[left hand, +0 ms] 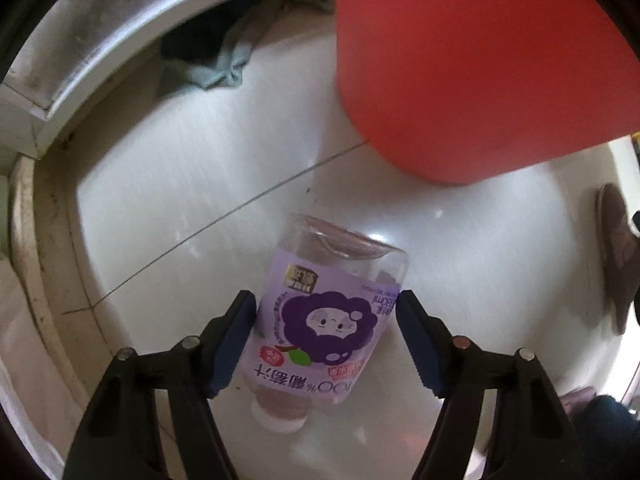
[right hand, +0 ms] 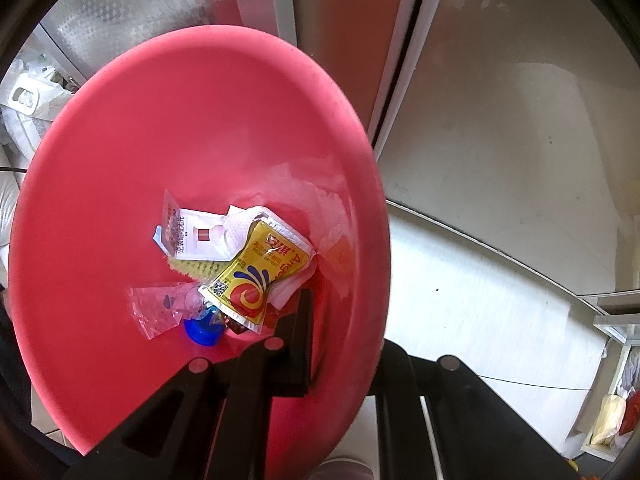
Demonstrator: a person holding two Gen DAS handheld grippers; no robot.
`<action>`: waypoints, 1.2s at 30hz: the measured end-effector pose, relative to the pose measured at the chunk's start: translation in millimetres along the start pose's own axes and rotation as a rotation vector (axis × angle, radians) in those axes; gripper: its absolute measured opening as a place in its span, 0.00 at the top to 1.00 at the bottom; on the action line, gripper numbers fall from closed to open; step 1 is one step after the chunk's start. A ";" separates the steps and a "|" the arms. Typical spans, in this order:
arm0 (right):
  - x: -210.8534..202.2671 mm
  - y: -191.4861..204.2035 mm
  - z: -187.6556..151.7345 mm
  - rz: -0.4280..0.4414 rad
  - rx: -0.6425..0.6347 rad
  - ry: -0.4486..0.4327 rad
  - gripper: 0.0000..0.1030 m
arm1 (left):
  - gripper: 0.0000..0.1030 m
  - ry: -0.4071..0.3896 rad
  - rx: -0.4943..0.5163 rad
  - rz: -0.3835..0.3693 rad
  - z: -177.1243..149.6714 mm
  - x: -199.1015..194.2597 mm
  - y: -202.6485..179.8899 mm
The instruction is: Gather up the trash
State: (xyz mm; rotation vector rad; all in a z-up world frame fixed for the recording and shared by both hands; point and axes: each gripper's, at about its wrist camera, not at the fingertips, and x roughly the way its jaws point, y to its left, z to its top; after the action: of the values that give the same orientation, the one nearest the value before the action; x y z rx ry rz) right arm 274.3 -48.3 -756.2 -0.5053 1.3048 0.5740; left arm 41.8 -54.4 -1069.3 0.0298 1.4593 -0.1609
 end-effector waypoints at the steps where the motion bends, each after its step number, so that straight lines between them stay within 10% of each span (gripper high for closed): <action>1: 1.3 0.1 0.0 -0.001 0.002 0.001 0.92 | 0.33 -0.016 -0.017 0.002 -1.5 -6.1 0.1; 5: 4.8 -1.1 1.9 -0.001 0.002 0.003 0.92 | 0.38 -0.060 -0.044 0.030 -2.0 -40.1 1.6; 6: 5.5 -1.8 2.5 0.001 0.009 0.005 0.92 | 0.83 -0.071 -0.057 0.046 -2.4 -50.3 3.3; 7: 5.9 -2.6 3.0 0.004 0.017 0.007 0.92 | 0.94 -0.057 -0.102 0.048 -1.8 -59.6 10.5; 21: 11.0 -3.8 4.0 0.037 0.052 0.015 0.92 | 0.99 -0.192 -0.233 0.059 16.3 -182.0 28.0; 28: 15.9 -2.7 4.2 0.040 0.053 0.015 0.92 | 0.43 -0.188 -0.434 0.020 48.7 -139.4 64.1; 36: 10.0 -6.4 1.7 0.053 0.052 0.010 0.90 | 0.25 -0.109 -0.607 0.019 49.3 -74.1 85.1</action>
State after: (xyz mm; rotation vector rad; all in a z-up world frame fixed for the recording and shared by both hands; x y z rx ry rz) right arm 281.3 -51.0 -765.5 -0.4324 1.3420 0.5809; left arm 93.6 30.7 -996.9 -0.4515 1.3483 0.2960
